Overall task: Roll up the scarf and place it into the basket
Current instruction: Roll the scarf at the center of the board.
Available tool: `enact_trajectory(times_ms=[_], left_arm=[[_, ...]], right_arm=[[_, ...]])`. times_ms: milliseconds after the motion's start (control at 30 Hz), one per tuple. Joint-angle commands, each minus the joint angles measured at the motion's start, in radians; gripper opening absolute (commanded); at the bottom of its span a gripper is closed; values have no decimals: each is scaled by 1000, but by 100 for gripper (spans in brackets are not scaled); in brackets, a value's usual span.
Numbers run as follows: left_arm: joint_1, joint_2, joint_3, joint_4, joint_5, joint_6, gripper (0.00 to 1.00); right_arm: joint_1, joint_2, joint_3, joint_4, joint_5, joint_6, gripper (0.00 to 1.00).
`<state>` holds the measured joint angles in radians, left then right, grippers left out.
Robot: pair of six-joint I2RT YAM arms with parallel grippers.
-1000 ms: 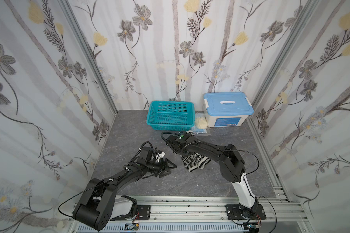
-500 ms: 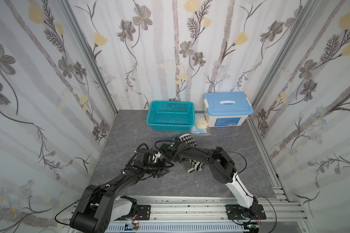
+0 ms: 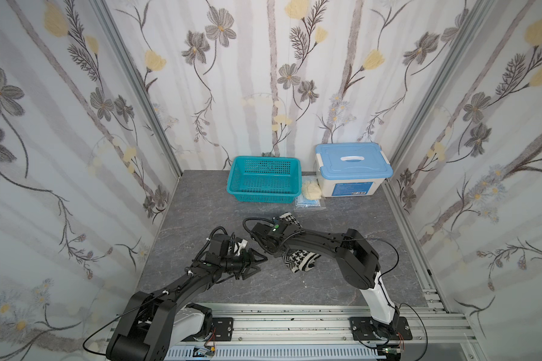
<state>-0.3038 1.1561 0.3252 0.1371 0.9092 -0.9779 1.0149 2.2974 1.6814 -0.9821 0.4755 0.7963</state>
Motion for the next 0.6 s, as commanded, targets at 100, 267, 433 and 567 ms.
enact_trajectory(times_ms=[100, 267, 433, 567], left_arm=[[26, 2, 16, 21, -3, -13, 68], [40, 16, 49, 8, 0, -2, 67], [39, 40, 172, -93, 6, 68, 65], [32, 97, 289, -53, 20, 28, 64]], right_arm=[[-16, -103, -102, 184, -167, 31, 44], [-30, -197, -180, 281, -239, 4, 49], [-42, -246, -202, 282, -272, -6, 52], [-74, -333, -300, 343, -346, 1, 52]])
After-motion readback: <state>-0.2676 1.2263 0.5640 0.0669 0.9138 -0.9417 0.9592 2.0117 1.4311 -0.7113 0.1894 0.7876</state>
